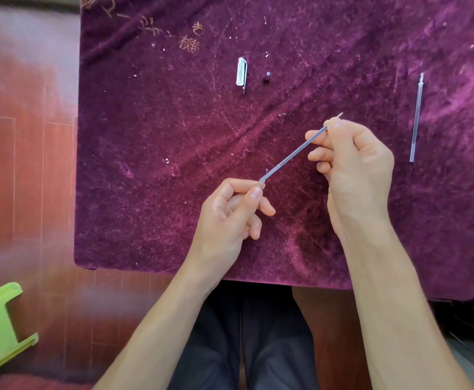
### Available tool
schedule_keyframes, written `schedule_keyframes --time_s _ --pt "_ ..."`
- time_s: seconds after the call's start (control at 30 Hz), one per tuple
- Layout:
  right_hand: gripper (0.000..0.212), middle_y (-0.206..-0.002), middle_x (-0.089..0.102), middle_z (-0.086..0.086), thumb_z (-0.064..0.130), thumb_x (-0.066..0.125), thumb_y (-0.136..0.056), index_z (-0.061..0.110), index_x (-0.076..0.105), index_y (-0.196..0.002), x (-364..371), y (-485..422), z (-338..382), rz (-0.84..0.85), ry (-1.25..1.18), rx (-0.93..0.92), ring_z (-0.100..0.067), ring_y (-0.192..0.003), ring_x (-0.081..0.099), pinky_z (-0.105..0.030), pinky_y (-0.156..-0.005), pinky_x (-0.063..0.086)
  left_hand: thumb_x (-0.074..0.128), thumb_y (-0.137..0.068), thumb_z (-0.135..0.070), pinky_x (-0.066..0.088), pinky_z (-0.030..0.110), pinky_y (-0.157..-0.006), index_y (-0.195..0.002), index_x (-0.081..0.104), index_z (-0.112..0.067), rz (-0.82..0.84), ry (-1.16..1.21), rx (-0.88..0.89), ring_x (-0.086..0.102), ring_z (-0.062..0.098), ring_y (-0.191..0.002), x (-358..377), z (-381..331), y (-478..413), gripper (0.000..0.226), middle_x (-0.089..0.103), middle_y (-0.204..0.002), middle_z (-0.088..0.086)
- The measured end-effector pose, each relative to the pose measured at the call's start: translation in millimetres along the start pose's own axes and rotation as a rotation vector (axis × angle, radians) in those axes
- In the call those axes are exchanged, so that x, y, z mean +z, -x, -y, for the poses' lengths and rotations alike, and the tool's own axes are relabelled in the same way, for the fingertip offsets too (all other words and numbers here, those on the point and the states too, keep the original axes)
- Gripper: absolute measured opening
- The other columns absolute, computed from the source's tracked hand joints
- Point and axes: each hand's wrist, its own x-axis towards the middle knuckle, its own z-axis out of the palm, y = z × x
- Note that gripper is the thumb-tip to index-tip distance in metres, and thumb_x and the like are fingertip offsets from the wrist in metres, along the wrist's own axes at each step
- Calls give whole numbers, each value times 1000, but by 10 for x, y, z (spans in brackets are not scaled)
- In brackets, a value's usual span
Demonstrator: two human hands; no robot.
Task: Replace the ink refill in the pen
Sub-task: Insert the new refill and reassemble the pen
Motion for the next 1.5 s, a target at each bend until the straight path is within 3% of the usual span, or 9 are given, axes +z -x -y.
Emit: schedule_keyframes --time_s 0.23,0.43,0.9,1.1,1.5 --pt "14 -87 84 -1 29 68 -103 18 75 -97 52 -21 100 114 75 -95 -8 -63 69 -21 -61 48 56 -104 -18 45 12 -54 -104 65 -12 34 -58 25 54 7 -50 -57 42 19 11 74 -80 0" --pt "8 -91 84 -7 33 70 -101 33 75 -95 91 25 158 216 51 -75 -10 -65 70 -23 -64 49 56 -104 -20 45 12 -54 -107 65 -10 39 -55 30 54 7 -50 -64 28 15 13 74 -80 1" --pt "11 -92 82 -5 25 70 -100 29 76 -91 109 99 95 294 57 48 -9 -67 64 -27 -67 48 56 -104 -19 45 11 -55 -106 65 -12 50 -66 64 55 7 -50 -107 31 8 11 75 -81 2" --pt "10 -85 79 7 27 72 -98 26 80 -92 70 137 -22 304 185 -44 -3 -69 65 -18 -65 50 56 -104 -20 45 12 -55 -108 65 -10 47 -63 65 55 7 -50 -105 19 -4 13 75 -81 3" --pt "12 -85 79 15 18 74 -99 22 84 -95 68 231 -152 410 180 -55 6 -70 65 -10 -64 49 55 -105 -17 45 12 -53 -110 63 -5 7 -37 58 55 8 -50 -117 -48 -35 15 74 -80 3"
